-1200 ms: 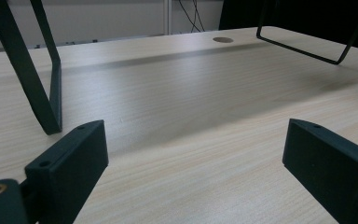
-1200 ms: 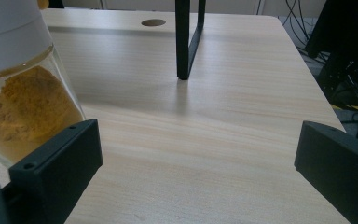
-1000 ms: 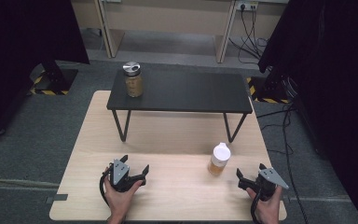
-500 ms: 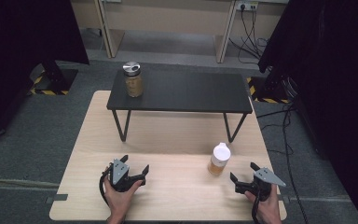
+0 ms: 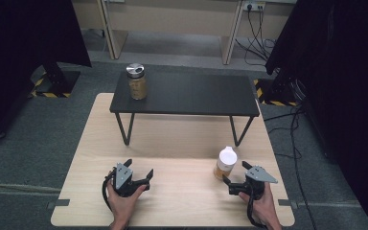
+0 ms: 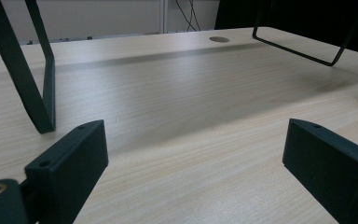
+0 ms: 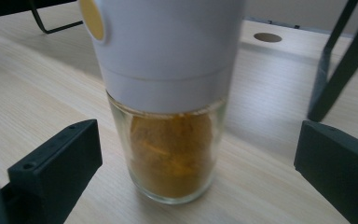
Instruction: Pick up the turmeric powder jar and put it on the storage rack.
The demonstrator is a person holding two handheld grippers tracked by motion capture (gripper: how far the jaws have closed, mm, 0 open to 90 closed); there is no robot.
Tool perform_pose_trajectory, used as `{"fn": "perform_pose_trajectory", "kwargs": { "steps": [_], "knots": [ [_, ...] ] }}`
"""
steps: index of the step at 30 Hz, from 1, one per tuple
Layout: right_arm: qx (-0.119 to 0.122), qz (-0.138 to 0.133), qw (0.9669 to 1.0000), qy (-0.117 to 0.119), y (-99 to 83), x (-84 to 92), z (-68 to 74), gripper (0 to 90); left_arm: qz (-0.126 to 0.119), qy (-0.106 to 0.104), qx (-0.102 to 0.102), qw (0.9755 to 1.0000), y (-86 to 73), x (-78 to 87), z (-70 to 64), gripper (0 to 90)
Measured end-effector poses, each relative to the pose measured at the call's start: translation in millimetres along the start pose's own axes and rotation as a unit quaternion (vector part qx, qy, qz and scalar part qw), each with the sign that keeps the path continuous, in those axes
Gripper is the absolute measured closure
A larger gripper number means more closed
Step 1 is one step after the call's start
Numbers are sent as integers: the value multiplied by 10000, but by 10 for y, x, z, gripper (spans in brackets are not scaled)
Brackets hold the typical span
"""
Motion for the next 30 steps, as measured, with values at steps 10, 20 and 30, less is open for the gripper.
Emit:
{"fn": "perform_pose_trajectory", "kwargs": {
  "steps": [10, 20, 30],
  "knots": [
    [75, -22, 9998, 198, 51, -186, 35, 154, 6, -42, 14, 10000, 4, -10, 3, 59],
    [63, -139, 9994, 298, 0, -224, 12, 306, 12, -47, -1, 10000, 5, -10, 2, 59],
    [-62, -164, 9989, 427, 137, -130, 13, 307, 10, -46, -4, 10000, 4, -10, 1, 59]
  ]
}}
Point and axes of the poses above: each handheld gripper's, and its own axes: x roughly backward along the jaws, y roughly out of its top, z roughly to its left, the point moved 5 cm from there along -x, roughly forward along the jaws, and after that the axes turned 7 degrees about -y, right-handed, at the moved point
